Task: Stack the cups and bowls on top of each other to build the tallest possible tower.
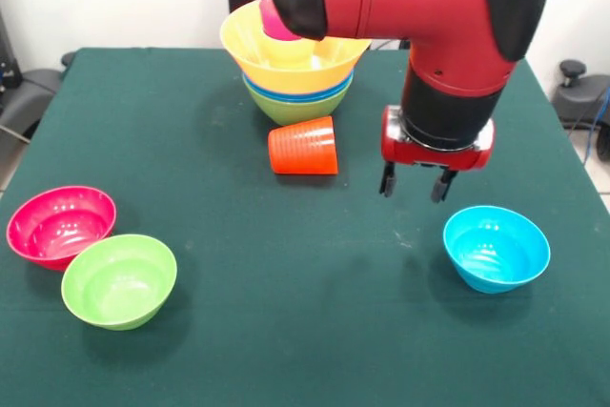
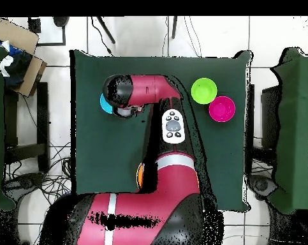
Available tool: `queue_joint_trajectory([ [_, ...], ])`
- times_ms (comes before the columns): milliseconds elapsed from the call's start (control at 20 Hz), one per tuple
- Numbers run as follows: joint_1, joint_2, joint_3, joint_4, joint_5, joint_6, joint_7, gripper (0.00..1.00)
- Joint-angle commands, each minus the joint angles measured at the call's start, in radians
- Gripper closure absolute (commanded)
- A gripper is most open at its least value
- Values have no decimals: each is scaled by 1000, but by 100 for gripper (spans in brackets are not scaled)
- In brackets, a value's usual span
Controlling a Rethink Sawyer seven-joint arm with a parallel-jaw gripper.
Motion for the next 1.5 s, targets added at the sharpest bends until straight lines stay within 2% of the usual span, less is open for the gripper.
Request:
queue_joint_trajectory([
  [50,35,-70,52,71,14,5,56,0],
  [300,60,-100,45,87,30,14,93,0],
  [450,73,-107,42,62,39,42,102,0],
  [550,85,-100,35,12,37,93,95,0],
  [800,99,-14,34,-118,43,122,100,0],
  [1050,123,124,41,-323,45,183,113,0],
  [1200,133,191,50,-414,49,203,113,0],
  [1300,139,217,49,-446,54,208,118,0],
  [1500,156,218,29,-439,64,187,151,0],
])
